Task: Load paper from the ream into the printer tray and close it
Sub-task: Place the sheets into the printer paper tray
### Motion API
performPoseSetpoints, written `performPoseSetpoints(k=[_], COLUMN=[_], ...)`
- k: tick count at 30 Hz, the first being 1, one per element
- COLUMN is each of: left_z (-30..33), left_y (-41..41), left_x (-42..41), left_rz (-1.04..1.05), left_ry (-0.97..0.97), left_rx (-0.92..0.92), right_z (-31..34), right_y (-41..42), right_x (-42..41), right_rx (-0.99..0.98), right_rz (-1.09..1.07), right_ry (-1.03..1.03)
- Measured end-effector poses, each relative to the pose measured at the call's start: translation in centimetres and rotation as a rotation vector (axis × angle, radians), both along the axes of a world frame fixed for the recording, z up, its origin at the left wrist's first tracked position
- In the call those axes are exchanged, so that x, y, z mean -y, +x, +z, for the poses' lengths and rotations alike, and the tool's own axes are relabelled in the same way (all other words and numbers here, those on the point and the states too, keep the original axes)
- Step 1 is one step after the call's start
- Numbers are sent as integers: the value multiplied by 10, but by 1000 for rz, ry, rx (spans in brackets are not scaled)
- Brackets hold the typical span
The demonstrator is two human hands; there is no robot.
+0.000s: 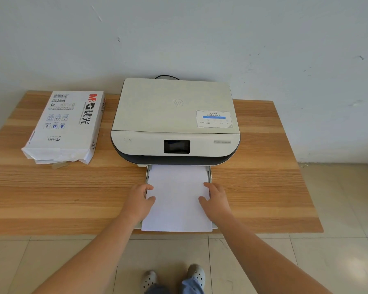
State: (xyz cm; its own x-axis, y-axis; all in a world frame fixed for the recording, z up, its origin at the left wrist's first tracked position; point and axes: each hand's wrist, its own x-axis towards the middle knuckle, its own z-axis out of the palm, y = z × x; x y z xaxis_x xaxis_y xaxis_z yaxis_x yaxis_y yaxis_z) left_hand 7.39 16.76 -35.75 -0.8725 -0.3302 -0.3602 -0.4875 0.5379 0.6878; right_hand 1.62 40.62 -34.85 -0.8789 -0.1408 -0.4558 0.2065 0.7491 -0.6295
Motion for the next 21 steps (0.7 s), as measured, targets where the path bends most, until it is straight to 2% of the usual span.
performPoseSetpoints(k=[3, 6, 8, 12, 21], left_z=[1, 3, 2, -1, 0], left_y=[10, 19, 21, 23, 15], left_x=[-2, -8, -12, -16, -13], left_rz=[-308, -700, -845, -960, -933], left_ry=[-117, -264, -386, -492, -541], left_rx=[-45, 45, 89, 110, 41], right_z=[2, 1, -3, -11, -9], right_y=[11, 19, 21, 19, 11], right_x=[-6, -10, -12, -16, -19], right_rx=[-79, -122, -182, -231, -272], right_rz=[213, 612, 779, 916, 895], right_ry=[86, 249, 337, 420, 433])
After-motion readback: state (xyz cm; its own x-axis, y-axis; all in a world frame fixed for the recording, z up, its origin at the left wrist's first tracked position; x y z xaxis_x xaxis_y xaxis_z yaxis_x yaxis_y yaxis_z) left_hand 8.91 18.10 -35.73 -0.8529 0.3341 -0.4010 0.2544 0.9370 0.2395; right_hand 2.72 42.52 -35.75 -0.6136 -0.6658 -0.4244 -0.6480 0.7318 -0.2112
